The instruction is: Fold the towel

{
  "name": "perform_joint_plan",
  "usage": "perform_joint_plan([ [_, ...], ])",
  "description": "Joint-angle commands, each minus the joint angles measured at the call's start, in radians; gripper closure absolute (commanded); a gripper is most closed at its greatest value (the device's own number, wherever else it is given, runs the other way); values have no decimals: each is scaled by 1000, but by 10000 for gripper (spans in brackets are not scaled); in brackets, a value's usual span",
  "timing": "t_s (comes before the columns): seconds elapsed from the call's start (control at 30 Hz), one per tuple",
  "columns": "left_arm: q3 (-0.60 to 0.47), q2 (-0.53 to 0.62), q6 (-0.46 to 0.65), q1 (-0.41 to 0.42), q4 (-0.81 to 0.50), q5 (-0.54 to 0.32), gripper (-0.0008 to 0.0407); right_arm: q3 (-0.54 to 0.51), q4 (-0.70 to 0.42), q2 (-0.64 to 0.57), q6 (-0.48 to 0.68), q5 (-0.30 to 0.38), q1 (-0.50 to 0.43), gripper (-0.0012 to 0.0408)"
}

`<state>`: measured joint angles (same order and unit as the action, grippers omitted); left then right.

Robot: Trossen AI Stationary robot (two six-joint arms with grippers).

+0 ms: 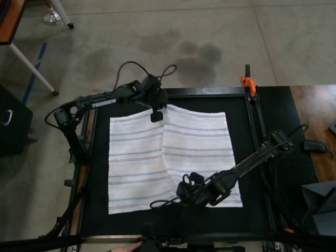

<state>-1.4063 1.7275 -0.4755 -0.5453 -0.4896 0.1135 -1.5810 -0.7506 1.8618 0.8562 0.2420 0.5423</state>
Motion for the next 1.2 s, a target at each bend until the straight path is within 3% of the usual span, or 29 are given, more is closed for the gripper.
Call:
perform_joint_plan([
  [0.0,0,-27,16,-14,-17,-2,399,-1,-37,-27,16,27,0,396],
  [0.43,0,-215,76,-56,-117,-18,399,22,-242,-195,160,198,24,396],
  [0.63,0,-300,98,-57,-186,-74,399,30,-319,-273,222,296,32,396],
  [0.9,0,-403,167,-61,-212,-93,399,53,-442,-350,291,352,33,396],
  [1.17,0,-475,225,-61,-274,-115,399,53,-589,-408,383,452,33,396],
])
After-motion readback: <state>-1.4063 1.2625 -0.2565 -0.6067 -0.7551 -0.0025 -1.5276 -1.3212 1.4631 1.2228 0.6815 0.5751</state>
